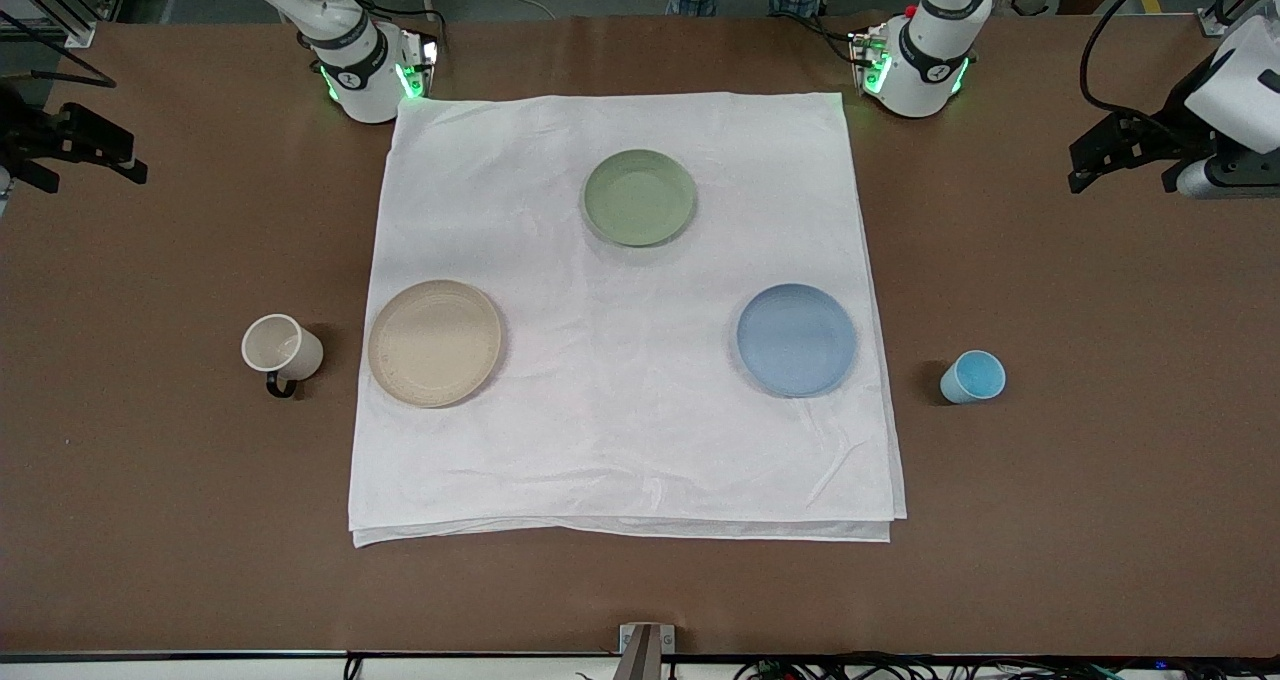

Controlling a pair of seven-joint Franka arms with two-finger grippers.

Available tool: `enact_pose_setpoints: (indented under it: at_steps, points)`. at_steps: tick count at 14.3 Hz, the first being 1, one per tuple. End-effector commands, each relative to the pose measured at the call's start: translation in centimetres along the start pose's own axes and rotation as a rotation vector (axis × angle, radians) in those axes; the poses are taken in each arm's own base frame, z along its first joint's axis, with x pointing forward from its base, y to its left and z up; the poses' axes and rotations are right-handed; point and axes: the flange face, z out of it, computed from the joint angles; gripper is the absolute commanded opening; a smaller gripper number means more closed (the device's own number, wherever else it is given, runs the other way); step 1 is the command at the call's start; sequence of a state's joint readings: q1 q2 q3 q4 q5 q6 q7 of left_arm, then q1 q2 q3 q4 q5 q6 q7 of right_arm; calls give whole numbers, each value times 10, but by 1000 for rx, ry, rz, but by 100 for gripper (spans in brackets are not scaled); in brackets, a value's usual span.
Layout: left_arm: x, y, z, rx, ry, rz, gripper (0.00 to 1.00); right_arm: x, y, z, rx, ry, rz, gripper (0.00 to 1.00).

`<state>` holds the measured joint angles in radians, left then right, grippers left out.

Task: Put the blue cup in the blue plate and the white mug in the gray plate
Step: 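Reach the right gripper to the white mug and the left gripper to the blue cup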

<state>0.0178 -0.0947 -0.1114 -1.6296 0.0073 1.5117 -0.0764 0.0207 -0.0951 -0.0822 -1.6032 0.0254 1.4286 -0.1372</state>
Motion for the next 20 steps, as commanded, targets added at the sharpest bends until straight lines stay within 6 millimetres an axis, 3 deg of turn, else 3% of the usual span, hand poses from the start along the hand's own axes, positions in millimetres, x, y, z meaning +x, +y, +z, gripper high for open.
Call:
enact_pose_setpoints:
  at_steps: [1, 5, 6, 8, 10, 12, 14, 17, 20]
  points:
    - [2, -5, -3, 16, -6, 12, 100, -14, -5, -5, 15, 1, 24, 100]
    - [19, -9, 9, 49, -26, 14, 100, -13, -4, -12, 12, 16, 19, 100]
    - [24, -9, 18, 48, -41, 27, 100, -12, -1, -17, 10, 27, 17, 100]
    - [40, -12, 50, 44, -90, 24, 100, 5, 4, 2, -1, -5, 24, 100]
    - [59, -30, 84, 37, -96, -5, 100, 48, 19, 50, -4, -29, 50, 100]
    - [67, -31, 120, 35, -89, -6, 100, 96, 30, 111, -25, -47, 48, 100]
    - [70, -34, 154, 32, -72, -20, 100, 126, 34, 161, -40, -47, 51, 100]
    - [75, -54, 222, 21, -21, -50, 100, 153, 40, 249, -49, -38, 69, 100]
    - [86, -63, 283, 8, -12, -61, 100, 149, 55, 331, -48, 8, 113, 100]
